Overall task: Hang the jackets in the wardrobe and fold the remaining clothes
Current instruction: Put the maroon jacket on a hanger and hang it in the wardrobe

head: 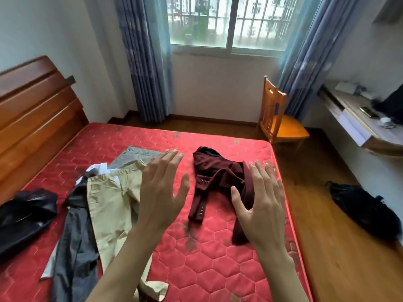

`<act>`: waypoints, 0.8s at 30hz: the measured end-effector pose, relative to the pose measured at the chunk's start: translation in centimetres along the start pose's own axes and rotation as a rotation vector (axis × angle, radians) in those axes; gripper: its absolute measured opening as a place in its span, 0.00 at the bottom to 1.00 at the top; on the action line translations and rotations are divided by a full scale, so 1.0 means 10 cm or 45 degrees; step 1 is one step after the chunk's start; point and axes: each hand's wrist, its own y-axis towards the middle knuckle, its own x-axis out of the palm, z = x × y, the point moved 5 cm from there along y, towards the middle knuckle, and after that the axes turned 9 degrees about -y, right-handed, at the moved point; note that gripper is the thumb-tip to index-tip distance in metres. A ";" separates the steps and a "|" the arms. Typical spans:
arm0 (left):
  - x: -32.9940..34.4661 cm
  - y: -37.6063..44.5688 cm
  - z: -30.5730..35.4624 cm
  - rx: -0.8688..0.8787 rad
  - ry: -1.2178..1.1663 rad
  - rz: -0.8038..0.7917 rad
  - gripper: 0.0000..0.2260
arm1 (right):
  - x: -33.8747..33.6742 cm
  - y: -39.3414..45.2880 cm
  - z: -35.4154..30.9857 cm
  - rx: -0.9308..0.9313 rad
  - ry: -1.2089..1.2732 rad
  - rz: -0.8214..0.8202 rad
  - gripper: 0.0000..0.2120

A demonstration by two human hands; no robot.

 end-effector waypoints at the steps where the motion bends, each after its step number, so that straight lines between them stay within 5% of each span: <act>1: 0.12 0.05 -0.01 -0.001 -0.003 -0.013 0.19 | 0.07 0.04 0.09 0.009 -0.008 -0.016 0.32; 12: 1.82 0.29 -0.50 -0.046 -0.188 -0.192 0.19 | 1.06 0.28 1.09 0.106 -0.159 -0.140 0.31; 24: 4.09 -0.26 -1.37 -0.012 -0.268 -0.416 0.19 | 3.06 -0.24 2.65 0.391 -0.275 -0.256 0.34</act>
